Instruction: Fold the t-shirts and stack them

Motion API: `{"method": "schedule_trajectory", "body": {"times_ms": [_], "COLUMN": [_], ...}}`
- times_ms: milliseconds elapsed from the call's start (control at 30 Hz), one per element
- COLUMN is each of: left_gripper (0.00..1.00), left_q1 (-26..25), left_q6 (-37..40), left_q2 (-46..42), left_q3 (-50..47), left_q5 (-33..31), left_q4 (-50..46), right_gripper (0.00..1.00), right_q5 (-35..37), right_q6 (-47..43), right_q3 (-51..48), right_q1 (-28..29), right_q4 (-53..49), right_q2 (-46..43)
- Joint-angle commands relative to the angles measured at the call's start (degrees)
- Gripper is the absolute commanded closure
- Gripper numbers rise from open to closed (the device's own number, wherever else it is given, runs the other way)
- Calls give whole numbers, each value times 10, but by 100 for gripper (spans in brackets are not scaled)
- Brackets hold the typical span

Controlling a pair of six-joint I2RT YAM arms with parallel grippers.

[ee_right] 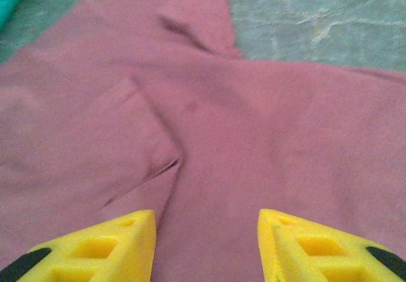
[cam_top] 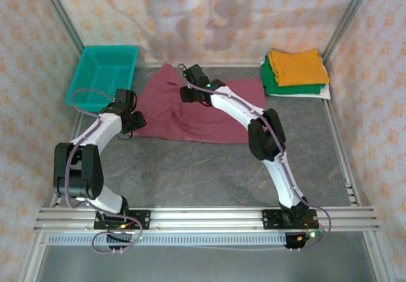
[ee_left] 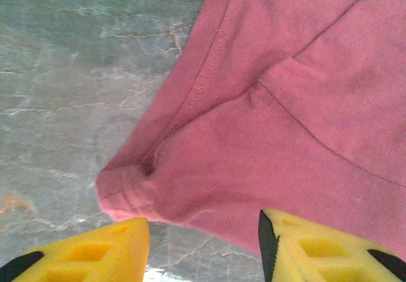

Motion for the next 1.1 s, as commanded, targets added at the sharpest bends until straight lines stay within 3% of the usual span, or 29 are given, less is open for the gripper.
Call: {"method": "schedule_trajectory", "body": {"times_ms": [0, 100, 300, 533, 700, 800, 933, 1000, 1067], "left_gripper": [55, 57, 62, 64, 64, 64, 63, 63, 62], "left_q1": [3, 8, 50, 78, 78, 78, 79, 78, 78], "left_q6": [-10, -15, -43, -42, -42, -38, -22, -21, -26], "left_q2": [51, 83, 111, 64, 35, -11, -53, -42, -19], "left_q3": [20, 29, 3, -54, -101, -128, -140, -129, -116], "left_q5": [18, 25, 100, 111, 131, 108, 53, 52, 49], "left_q4": [26, 34, 70, 47, 23, 1, -8, -6, -1], "right_gripper": [57, 62, 67, 70, 70, 70, 68, 64, 61], "right_q5": [-81, -83, -35, 31, 47, 54, -15, -91, -115], "right_q6": [25, 33, 110, 203, 223, 226, 142, 63, -20], "right_q3": [-63, -93, -232, -437, -518, -545, -565, -550, -528], "right_q1": [13, 18, -9, -74, -99, -101, -101, -96, -77], "right_q4": [49, 47, 93, 115, 128, 133, 185, 191, 169], "right_q2": [-43, -46, -121, -235, -274, -295, -319, -325, -325]}}
